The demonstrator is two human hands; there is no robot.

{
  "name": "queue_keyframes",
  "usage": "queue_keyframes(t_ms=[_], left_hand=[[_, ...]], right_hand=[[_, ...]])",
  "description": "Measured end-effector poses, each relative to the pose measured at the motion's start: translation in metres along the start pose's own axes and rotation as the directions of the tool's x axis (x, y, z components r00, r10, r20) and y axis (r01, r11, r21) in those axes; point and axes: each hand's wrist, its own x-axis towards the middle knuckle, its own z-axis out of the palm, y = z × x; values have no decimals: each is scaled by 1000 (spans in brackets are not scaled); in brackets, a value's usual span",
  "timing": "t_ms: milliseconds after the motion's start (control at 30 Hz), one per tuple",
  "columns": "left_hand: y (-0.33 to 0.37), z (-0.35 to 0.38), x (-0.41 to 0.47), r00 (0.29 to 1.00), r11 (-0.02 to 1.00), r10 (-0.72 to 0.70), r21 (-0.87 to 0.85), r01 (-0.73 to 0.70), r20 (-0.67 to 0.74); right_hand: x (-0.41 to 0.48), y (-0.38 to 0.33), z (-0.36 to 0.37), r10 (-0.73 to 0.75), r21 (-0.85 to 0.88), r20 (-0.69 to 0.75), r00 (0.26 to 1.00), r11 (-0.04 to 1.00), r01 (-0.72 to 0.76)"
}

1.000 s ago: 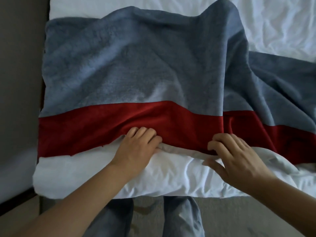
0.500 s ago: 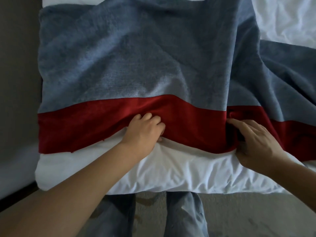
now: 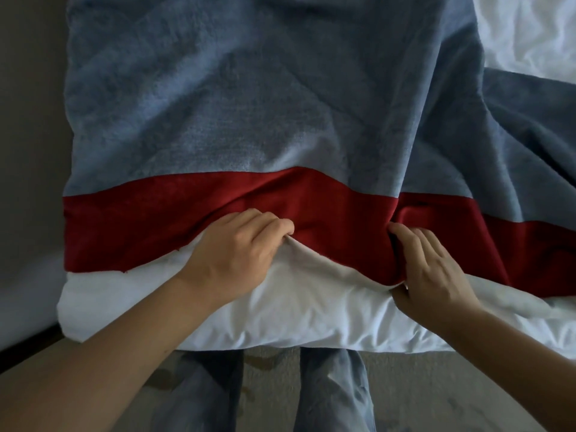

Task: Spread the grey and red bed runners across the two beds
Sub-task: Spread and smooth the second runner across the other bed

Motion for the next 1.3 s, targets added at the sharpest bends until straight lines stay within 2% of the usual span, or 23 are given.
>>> queue_keyframes(t_ms=[133,233,333,400,467,500,533,567,600,633,667,700,800,867,967,1033,1133,1200,1300], left_hand=[[1,-4,-2,998,998,63,-26,-62,14],[3,-10,3,999,998,50,-28,-50,15],[1,-24,13,1000,998,2,-65,-3,-17],[2,-33,18,997,996,-27,-91,20,-68],[11,-35,21,994,994,-33,-106,22,-103],[17,-33,22,994,993,-26,-118,13,-108],[24,-28,21,997,991,-17,-133,7,-78],[30,-22,20,1000,991,-10,-136,12,12],[34,-15,17,986,994,-7,-108,25,165],[35,-6,13,948,998,-4,-62,25,318],[32,3,7,913,1000,5,-27,7,408],[29,5,3,900,999,15,-40,3,436],[16,3,3,948,988,6,-147,43,319],[7,4,1,965,991,-15,-123,49,263],[-1,8,-9,921,989,-150,56,139,360],[3,12,-16,908,981,-173,148,124,383],[4,11,-17,924,986,-133,138,89,357],[3,12,-19,930,992,-96,111,59,355],[8,18,-25,902,991,-71,135,14,427]], right_hand=[[-7,4,-6,107,-57,47,993,993,-104],[-9,7,-15,104,-93,66,992,991,-98],[8,32,-49,273,-39,-38,961,961,-275],[17,72,-89,364,-135,-177,915,911,-389],[2,115,-116,411,-165,-207,888,880,-445],[-9,126,-117,364,-243,-229,903,877,-415],[-19,126,-116,262,-373,-137,955,879,-295],[-28,119,-112,182,-408,-38,982,895,-182],[-32,106,-106,89,-457,35,995,887,-64],[-37,88,-100,83,-458,116,990,889,-21],[-38,66,-95,90,-438,146,985,899,-17],[-38,52,-87,65,-393,132,989,919,-8],[-20,23,-73,7,-316,27,1000,949,2],[0,3,-58,-3,-233,-24,1000,973,-3],[19,-21,-23,-19,-219,64,998,975,33],[20,-26,-2,-49,-242,116,992,967,76],[20,-21,9,-91,-231,25,996,968,94],[16,-17,10,-135,-162,-49,990,979,126],[5,-16,10,-165,-79,-32,986,984,162]])
